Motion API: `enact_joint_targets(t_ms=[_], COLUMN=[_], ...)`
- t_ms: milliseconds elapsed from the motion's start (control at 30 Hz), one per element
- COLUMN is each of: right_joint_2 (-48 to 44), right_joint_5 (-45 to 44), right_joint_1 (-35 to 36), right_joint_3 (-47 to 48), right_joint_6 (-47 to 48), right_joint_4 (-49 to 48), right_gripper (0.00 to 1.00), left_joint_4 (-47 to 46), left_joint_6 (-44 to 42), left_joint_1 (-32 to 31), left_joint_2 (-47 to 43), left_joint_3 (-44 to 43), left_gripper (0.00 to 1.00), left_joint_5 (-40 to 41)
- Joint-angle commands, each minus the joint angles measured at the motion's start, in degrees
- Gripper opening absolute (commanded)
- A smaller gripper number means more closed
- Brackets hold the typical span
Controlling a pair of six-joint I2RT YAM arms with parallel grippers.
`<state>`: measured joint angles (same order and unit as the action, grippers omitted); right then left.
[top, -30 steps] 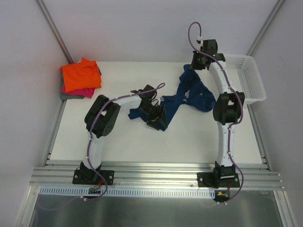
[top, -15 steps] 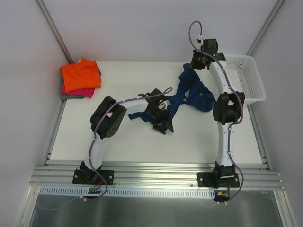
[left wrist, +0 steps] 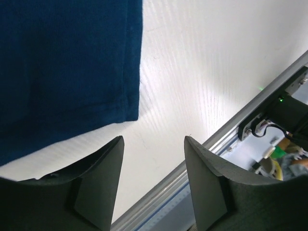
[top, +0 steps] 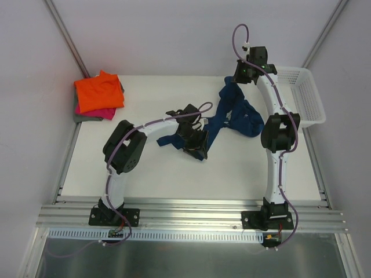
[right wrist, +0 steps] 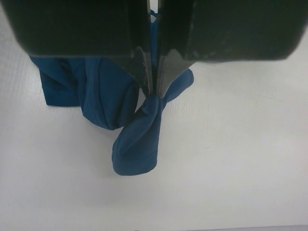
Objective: Fold and stack the t-shirts
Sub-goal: Flatten out the tshirt
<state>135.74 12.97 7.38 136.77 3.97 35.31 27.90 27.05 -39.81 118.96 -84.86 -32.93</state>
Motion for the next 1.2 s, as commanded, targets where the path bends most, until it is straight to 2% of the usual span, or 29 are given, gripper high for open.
enact_joint_targets(t_ms=[0, 600, 700, 867, 967, 1167], right_joint_2=[-0.74, -0.13, -0.13, -0.65, -1.00, -1.97], right_joint_5=[1.53, 1.71, 1.71, 1.53, 1.53, 1.88], right_joint_1=[-0.35, -0.78, -0.78, -0.78, -0.87, -1.58], right_joint_3=[3.33, 3.59, 3.50, 3.50, 3.59, 4.38], right_joint_6=[-1.07, -1.24, -1.24, -1.33, -1.33, -1.86], right_joint_4=[-1.56, -1.47, -1.38, -1.38, -1.56, -1.38], right_gripper=[0.00, 0.00, 0.01, 0.01, 0.01, 0.01], left_joint_4=[3.04, 4.18, 4.18, 4.35, 5.32, 9.19], left_joint_6=[-6.38, -8.42, -8.42, -8.33, -7.80, -11.13], left_joint_1=[-1.58, -1.58, -1.50, -1.50, -1.67, -5.79], left_joint_2=[-6.01, 8.04, 9.71, 11.30, 12.00, 11.83], left_joint_3=[-1.97, -7.34, -6.90, -6.46, -6.63, -6.82], left_gripper=[0.54, 0.51, 0.42, 0.36, 0.37, 0.34], left_joint_5=[6.54, 8.84, 8.58, 9.02, 12.52, 26.32])
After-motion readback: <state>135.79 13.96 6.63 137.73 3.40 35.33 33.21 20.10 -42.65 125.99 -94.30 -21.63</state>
